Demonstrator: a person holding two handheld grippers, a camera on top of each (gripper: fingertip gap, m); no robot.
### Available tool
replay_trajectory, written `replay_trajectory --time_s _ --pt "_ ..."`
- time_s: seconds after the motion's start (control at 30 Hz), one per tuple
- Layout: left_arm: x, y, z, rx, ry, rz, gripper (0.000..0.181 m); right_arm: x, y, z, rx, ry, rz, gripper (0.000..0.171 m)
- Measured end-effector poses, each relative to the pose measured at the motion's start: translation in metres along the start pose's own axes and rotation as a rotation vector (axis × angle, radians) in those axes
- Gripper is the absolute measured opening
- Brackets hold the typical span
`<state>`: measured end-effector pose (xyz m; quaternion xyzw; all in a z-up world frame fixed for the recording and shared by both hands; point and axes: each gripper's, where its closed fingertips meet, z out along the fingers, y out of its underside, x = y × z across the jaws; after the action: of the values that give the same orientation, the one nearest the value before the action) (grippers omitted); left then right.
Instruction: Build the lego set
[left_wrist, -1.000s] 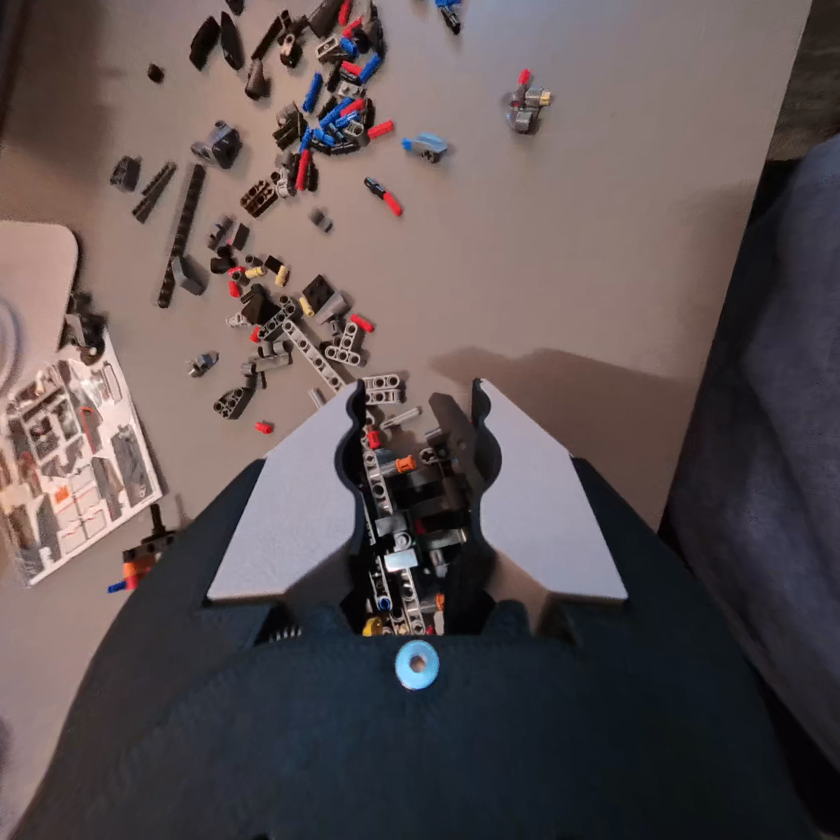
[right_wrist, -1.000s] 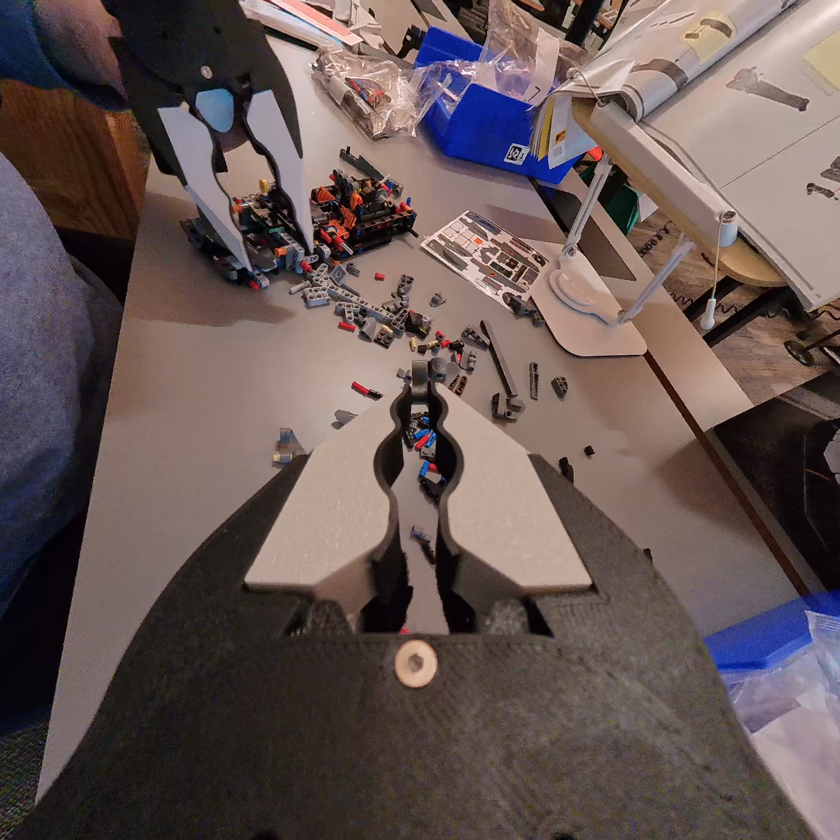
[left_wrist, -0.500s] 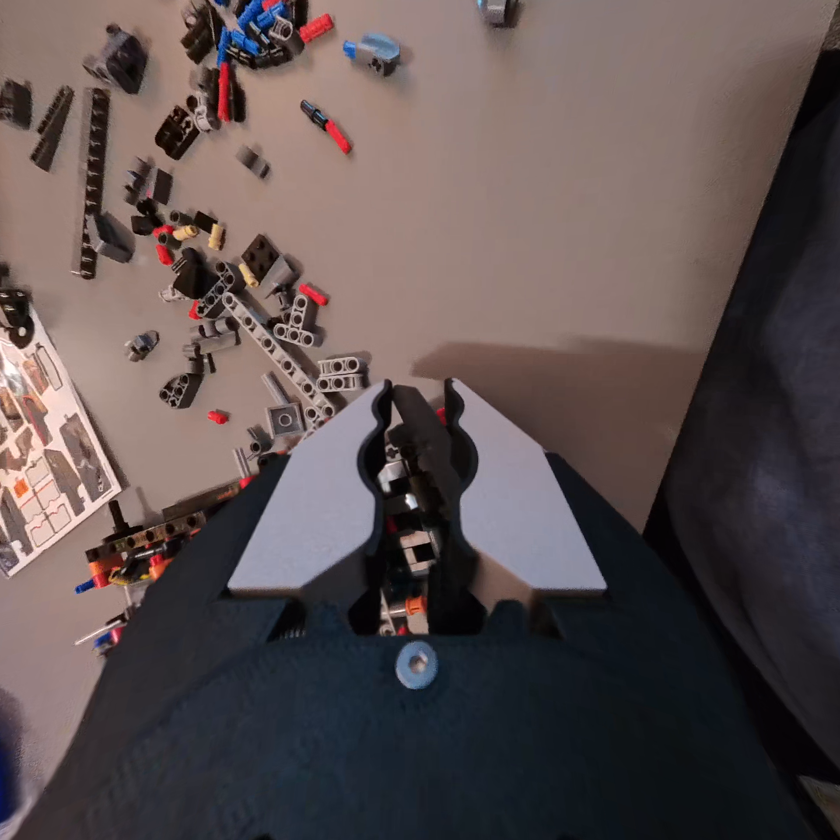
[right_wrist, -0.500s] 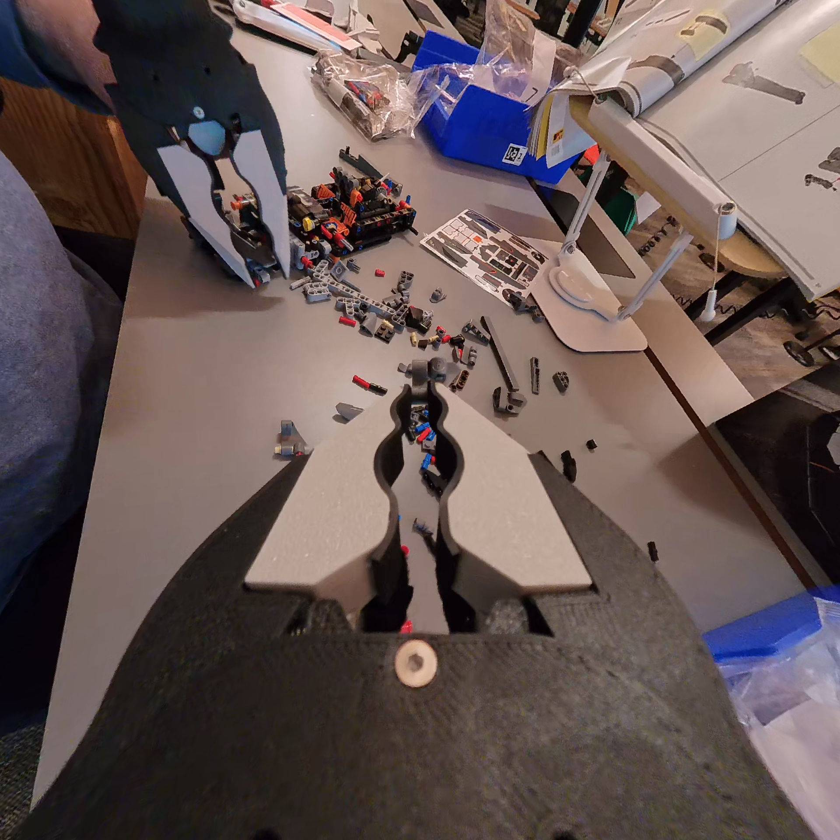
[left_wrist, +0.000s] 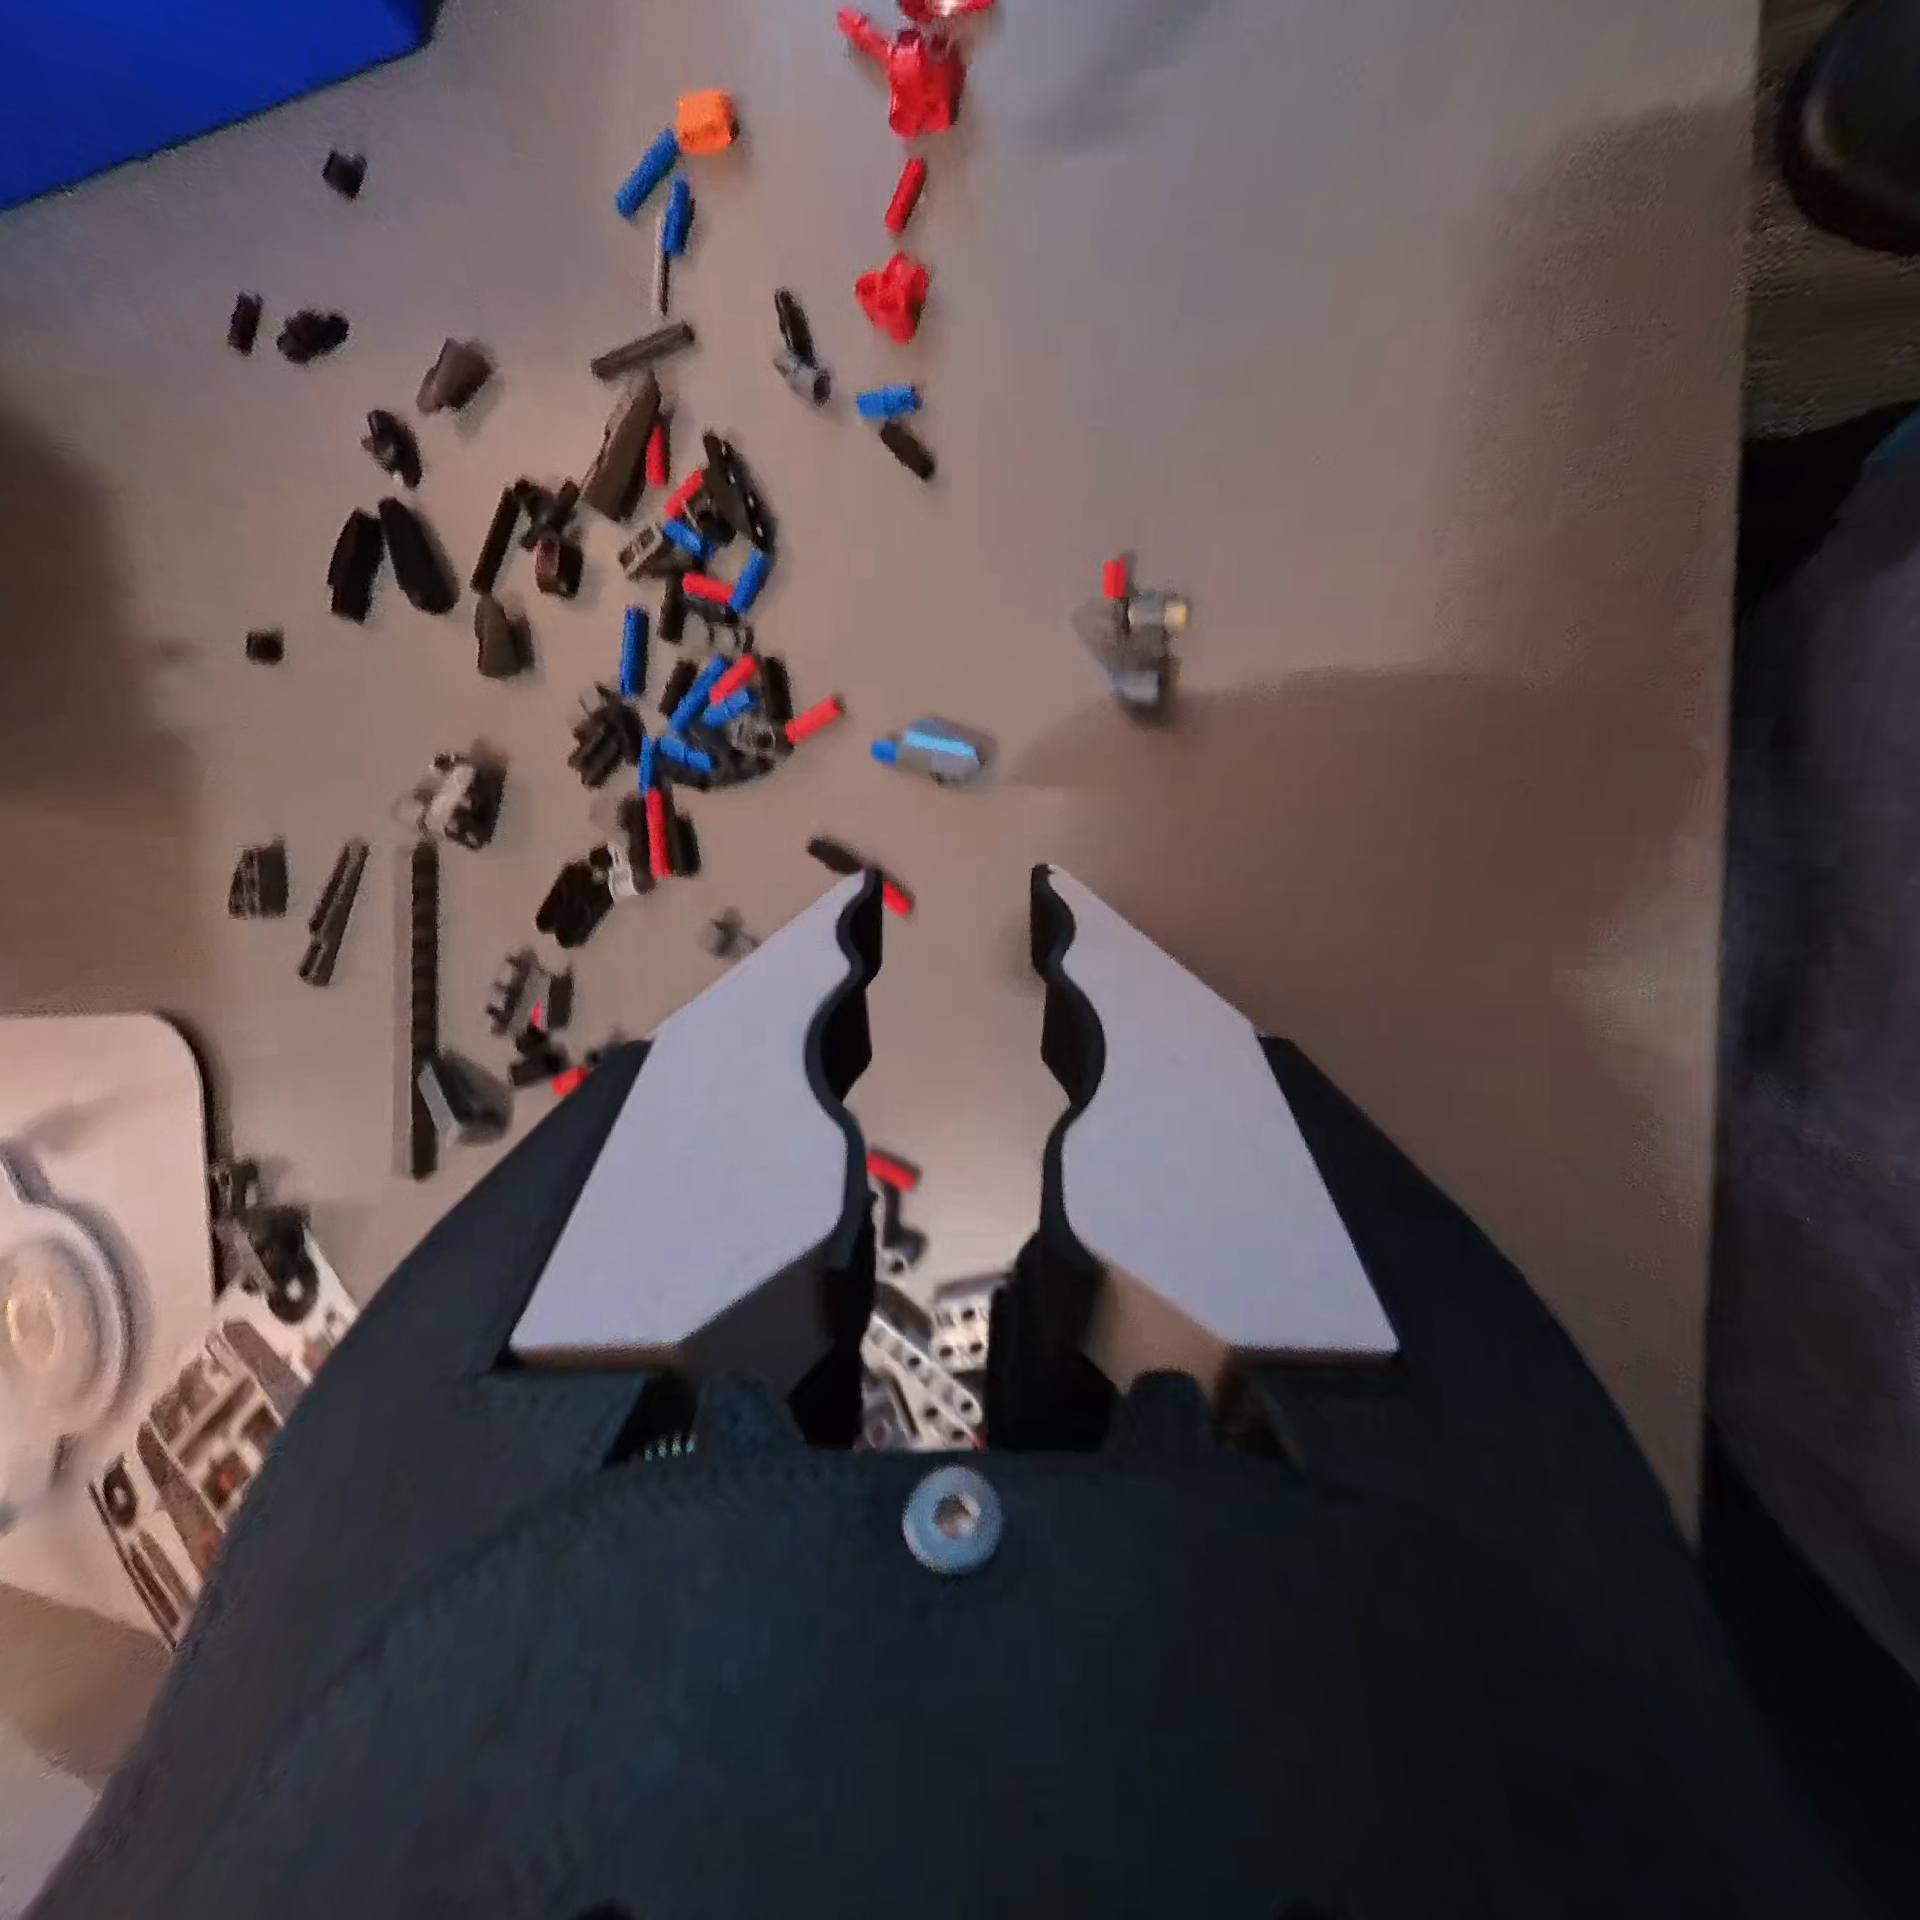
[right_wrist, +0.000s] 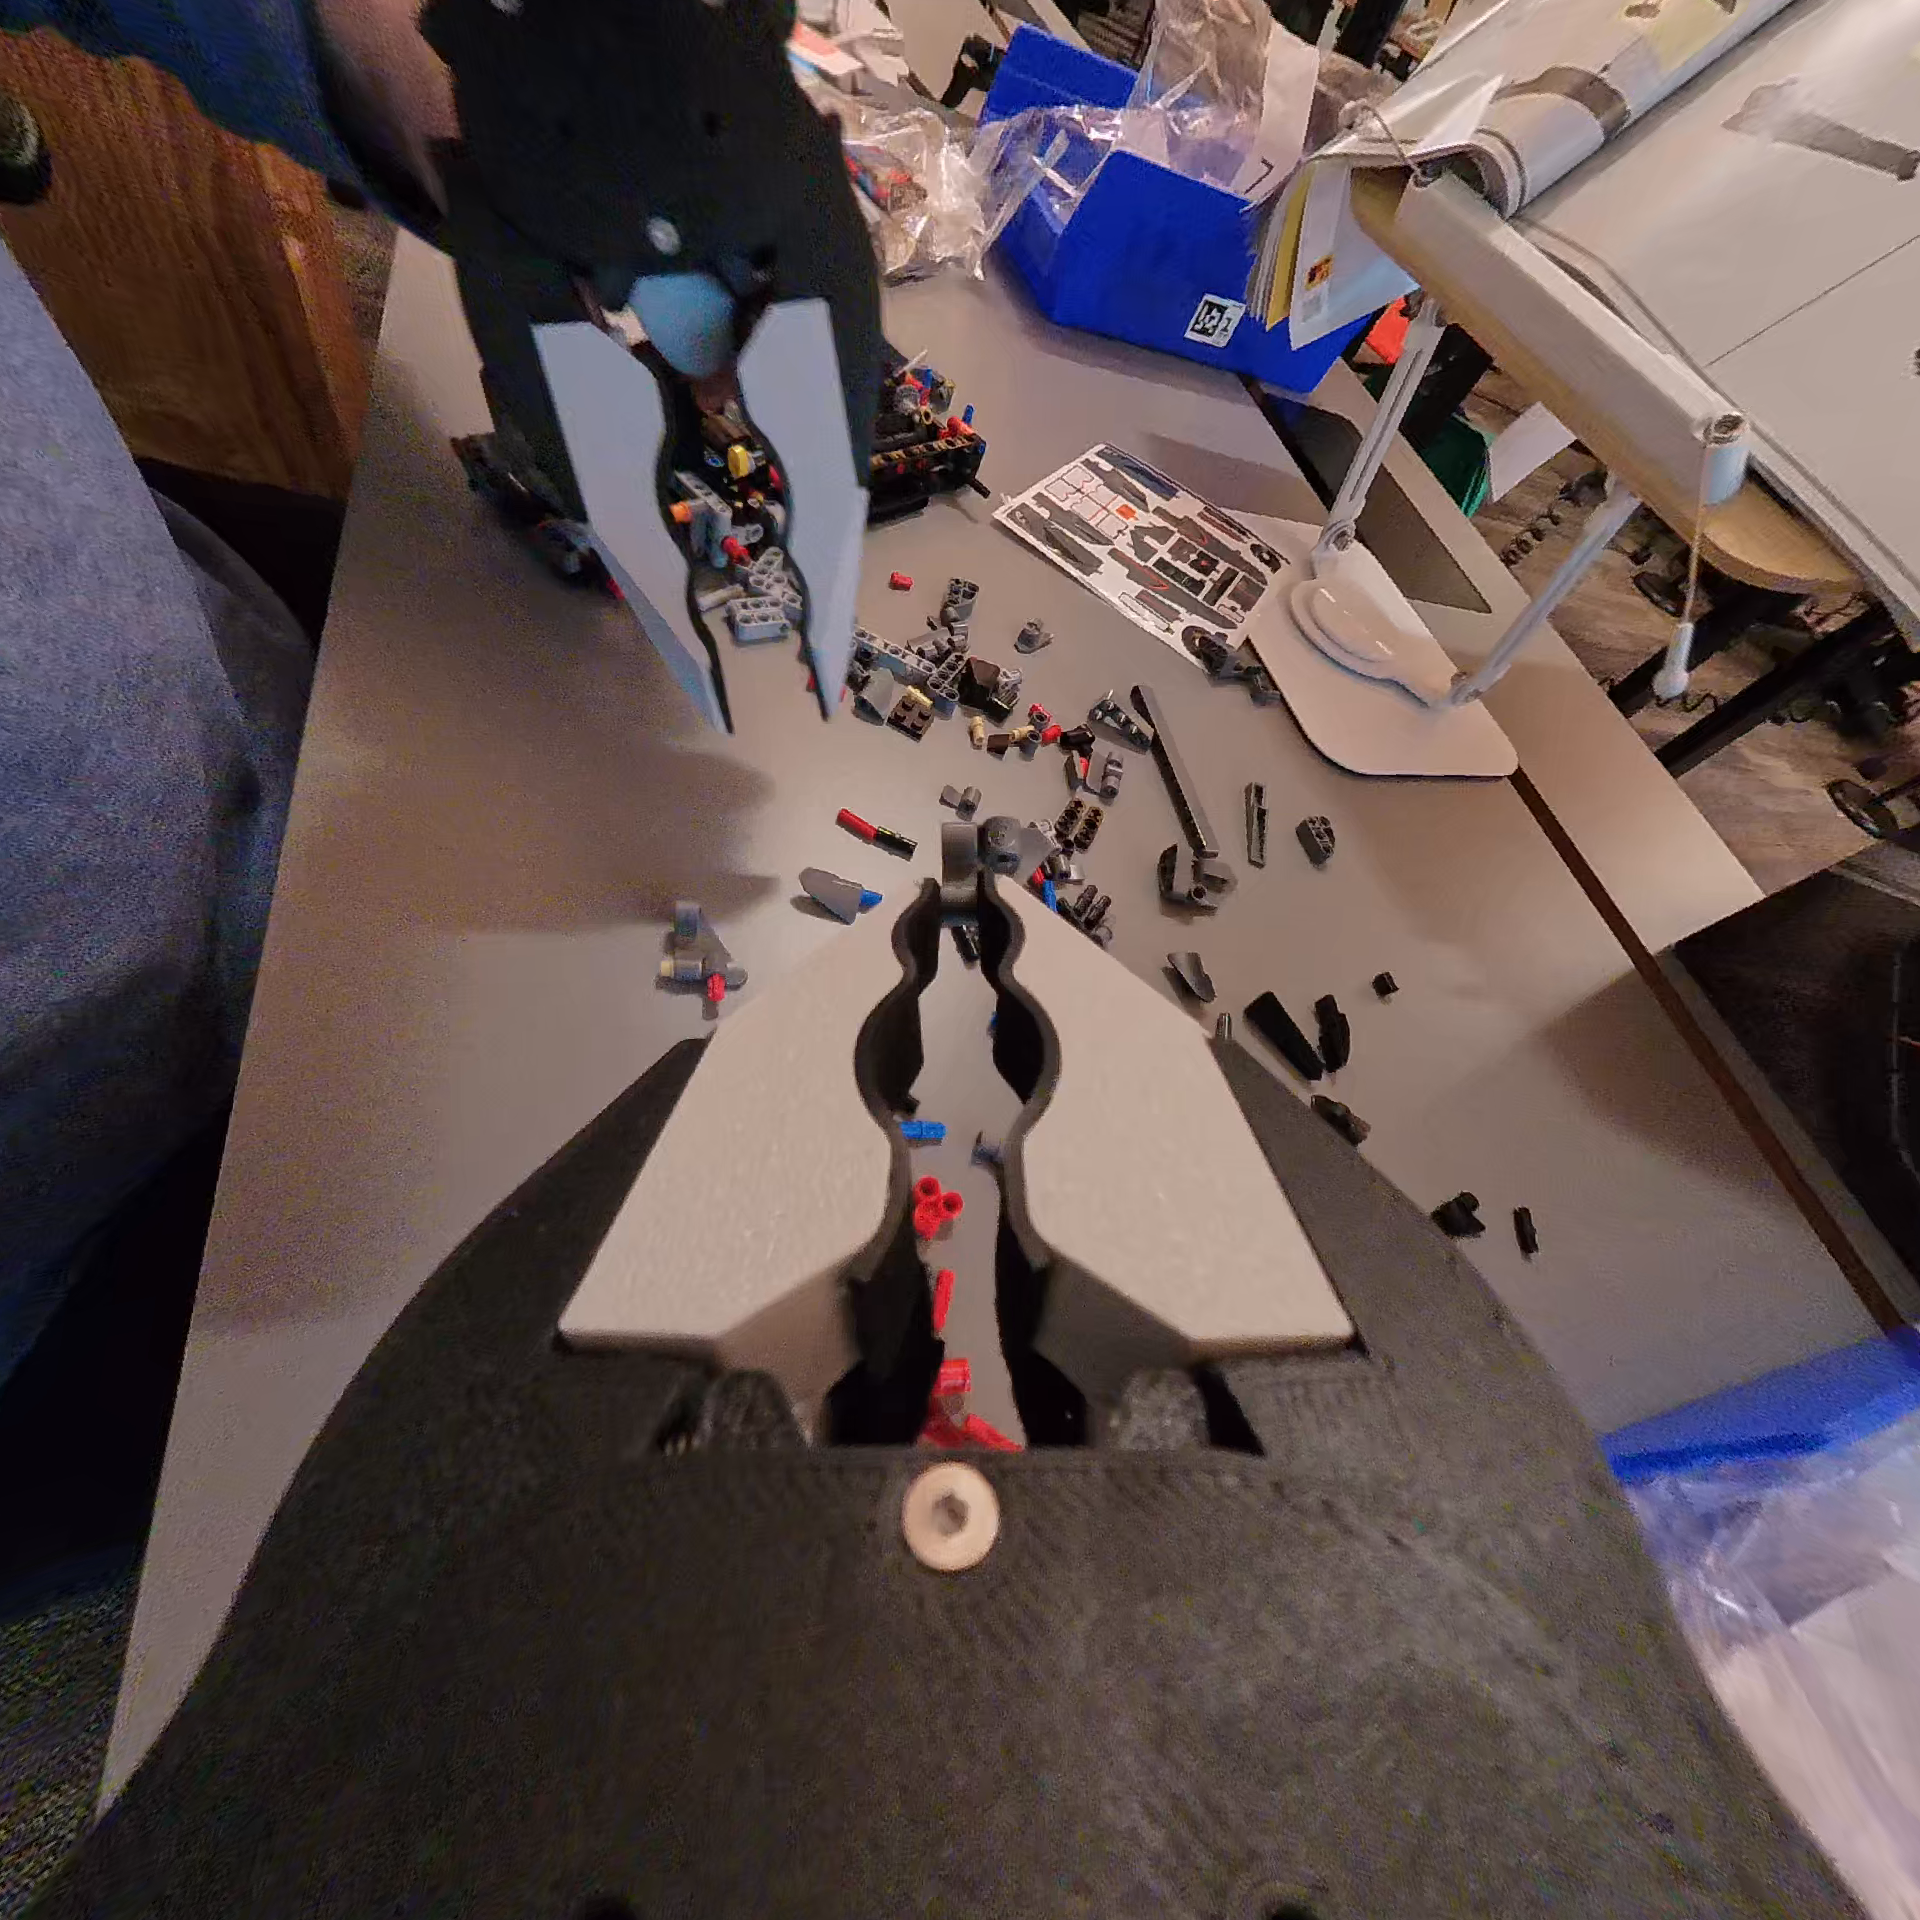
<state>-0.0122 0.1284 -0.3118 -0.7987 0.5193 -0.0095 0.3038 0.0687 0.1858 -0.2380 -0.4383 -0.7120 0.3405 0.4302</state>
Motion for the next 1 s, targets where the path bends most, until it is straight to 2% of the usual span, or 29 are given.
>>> replay_trajectory --time_s 0.03,0.3,0.47,0.73,1.0 --pt "-0.003 -0.004 0.006 -0.009 0.002 0.024 0.027 0.0 0.001 -0.003 0.003 0.005 0.001 0.004" --pt "-0.004 -0.003 0.048 -0.127 -0.052 0.223 0.026 -0.002 0.01 -0.013 0.03 0.025 0.012 0.004" --pt "-0.004 -0.01 0.052 -0.106 -0.063 0.242 0.02 -0.004 0.014 -0.013 0.041 0.023 0.007 0.004" --pt "-0.014 -0.008 0.057 -0.131 -0.143 0.272 0.0 -0.007 0.022 -0.015 0.04 0.027 0.01 0.004" --pt "-0.013 0.001 0.046 -0.11 -0.111 0.21 0.0 -0.014 0.032 -0.011 0.003 0.004 0.004 0.004"
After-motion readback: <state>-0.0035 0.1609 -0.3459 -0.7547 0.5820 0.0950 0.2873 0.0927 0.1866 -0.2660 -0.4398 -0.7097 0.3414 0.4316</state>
